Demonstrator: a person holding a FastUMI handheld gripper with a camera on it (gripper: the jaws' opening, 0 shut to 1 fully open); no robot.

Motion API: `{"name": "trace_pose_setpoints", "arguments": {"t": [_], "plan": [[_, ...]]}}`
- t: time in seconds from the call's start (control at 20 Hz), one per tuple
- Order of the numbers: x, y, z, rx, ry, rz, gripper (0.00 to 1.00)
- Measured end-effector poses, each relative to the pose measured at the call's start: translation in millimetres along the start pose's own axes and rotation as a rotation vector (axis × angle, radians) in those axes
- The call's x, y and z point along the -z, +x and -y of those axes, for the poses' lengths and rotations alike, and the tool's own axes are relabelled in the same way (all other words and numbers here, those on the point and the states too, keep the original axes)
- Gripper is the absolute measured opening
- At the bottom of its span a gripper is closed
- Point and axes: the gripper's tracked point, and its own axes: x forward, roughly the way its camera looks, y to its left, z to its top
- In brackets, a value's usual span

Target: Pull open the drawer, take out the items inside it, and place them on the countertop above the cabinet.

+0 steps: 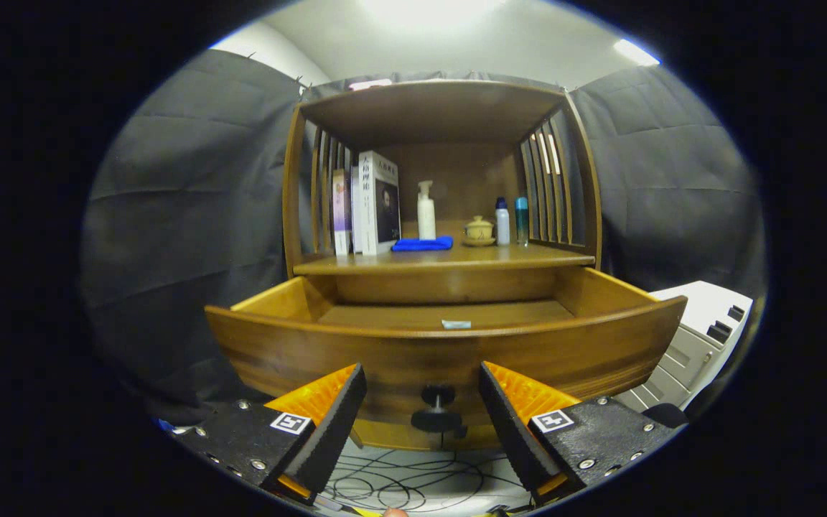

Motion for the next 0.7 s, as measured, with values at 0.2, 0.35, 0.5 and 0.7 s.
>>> {"name": "trace_pose_setpoints", "arguments": {"t": [0.2, 0.35, 0.5, 0.7], "plan": [[-51.5, 17.1, 7.2, 0.041, 0.000, -0.011, 0.96], [-78.5, 41.1, 17.5, 0.092, -0.024, -0.054, 0.96], [-85.7, 73.0, 26.0, 0.132, -0.052, -0.144, 0.96], [-67.0, 107.6, 40.5, 0.192, -0.060, -0.327, 0.96]]}}
